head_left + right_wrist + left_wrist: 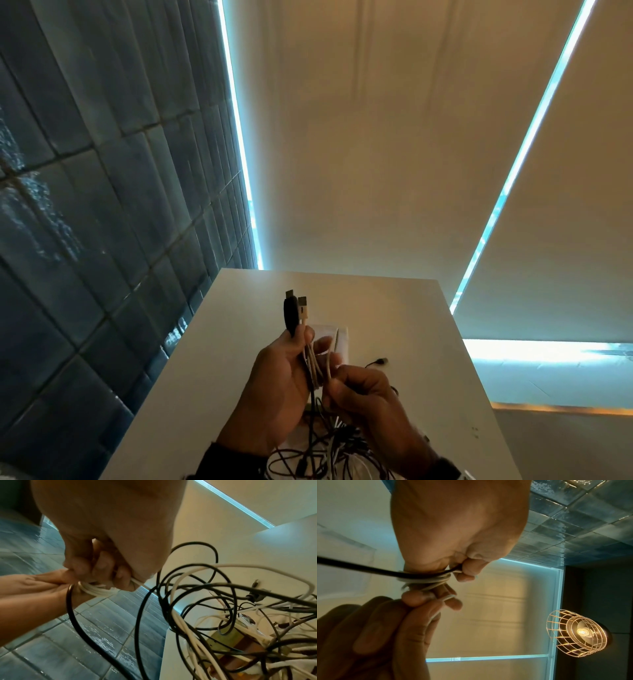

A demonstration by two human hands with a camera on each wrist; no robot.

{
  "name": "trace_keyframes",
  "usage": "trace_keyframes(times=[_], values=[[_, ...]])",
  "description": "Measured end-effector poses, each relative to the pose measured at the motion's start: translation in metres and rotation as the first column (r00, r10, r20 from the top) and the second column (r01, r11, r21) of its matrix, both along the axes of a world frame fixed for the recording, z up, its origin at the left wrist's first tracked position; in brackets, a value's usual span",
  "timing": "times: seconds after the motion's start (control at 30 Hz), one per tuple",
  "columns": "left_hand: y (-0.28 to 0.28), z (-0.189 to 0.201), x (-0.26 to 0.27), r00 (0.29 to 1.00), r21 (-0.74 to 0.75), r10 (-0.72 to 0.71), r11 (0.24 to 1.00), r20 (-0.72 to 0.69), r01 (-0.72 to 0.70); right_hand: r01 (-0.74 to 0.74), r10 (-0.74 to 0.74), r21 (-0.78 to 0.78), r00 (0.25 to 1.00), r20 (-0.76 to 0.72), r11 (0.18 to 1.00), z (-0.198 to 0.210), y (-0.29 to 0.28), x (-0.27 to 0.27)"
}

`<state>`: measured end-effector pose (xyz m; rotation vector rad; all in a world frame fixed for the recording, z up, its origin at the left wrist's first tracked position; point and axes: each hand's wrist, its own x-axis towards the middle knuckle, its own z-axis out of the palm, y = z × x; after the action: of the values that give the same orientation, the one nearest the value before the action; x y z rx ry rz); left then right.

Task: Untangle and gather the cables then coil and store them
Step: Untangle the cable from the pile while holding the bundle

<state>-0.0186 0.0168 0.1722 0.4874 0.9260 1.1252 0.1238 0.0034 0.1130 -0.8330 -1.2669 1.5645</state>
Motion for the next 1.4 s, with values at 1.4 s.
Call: trace_keyframes(times=[1.4], values=[[0.010, 0.028, -0.047, 0.973, 0.350, 0.165, 0.913, 0.158, -0.212, 0.306, -0.233, -0.149, 0.899, 0.371, 0.940, -0.067, 0.017, 0.018]])
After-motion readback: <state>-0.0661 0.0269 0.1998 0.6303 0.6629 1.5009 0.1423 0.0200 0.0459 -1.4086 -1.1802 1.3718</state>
